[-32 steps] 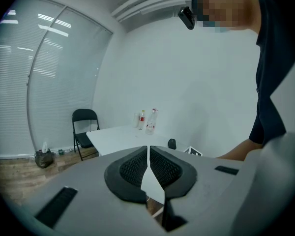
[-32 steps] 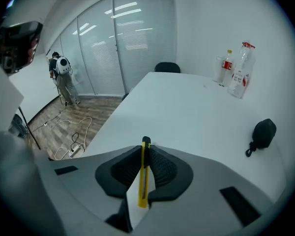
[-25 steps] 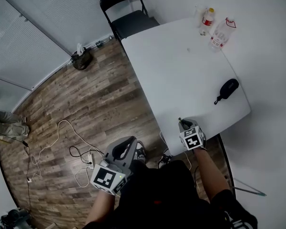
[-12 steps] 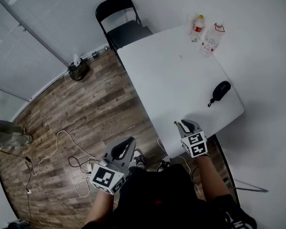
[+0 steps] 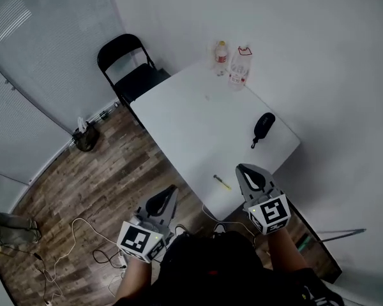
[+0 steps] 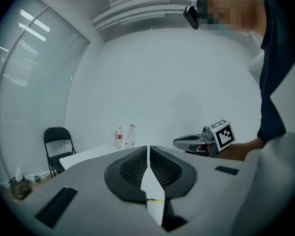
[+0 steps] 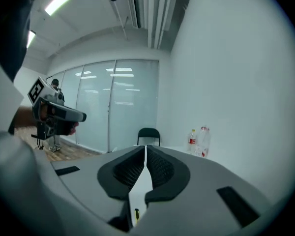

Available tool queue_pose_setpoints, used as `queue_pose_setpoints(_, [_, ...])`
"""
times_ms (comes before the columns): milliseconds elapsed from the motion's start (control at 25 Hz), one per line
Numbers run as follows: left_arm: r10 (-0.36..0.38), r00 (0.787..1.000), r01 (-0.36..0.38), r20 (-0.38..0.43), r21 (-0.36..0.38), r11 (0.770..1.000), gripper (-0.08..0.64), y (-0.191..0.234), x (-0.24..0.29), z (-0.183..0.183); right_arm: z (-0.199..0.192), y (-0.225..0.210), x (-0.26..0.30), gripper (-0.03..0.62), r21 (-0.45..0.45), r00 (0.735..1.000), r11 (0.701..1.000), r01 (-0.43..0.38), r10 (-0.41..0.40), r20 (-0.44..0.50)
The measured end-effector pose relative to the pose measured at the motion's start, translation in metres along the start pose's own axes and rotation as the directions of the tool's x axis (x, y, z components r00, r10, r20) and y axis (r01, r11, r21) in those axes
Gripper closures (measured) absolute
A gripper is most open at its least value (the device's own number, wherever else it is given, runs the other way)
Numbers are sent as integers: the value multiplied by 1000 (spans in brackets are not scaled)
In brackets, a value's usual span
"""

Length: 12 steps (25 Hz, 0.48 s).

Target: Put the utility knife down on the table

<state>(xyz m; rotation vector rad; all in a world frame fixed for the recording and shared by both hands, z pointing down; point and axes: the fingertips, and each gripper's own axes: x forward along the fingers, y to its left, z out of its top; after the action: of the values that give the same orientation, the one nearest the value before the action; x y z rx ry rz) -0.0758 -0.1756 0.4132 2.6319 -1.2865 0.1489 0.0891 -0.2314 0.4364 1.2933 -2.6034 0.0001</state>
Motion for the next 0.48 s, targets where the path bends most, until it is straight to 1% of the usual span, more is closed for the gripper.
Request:
queue_pose_setpoints(160, [-55,997,53,44,48,997,525,-13,3,25,47,-2,-33,565,39,989,998,44,-49,140])
queue_pose_setpoints(320, [-71,995,67,69,69,995,525,-13,3,42,79,-1,-56,569,72,969,995,73,-88,231])
queue_pose_setpoints(360, [-75,994,70,78,71,995,525,-13,3,45,83,-1,-60,569,67,966,994,82,-96,242])
queue_pose_setpoints(480, [-93,993,87,79,79,993,525,-15,2,47,85,0,-69,569,54,966,992,117,-126,227])
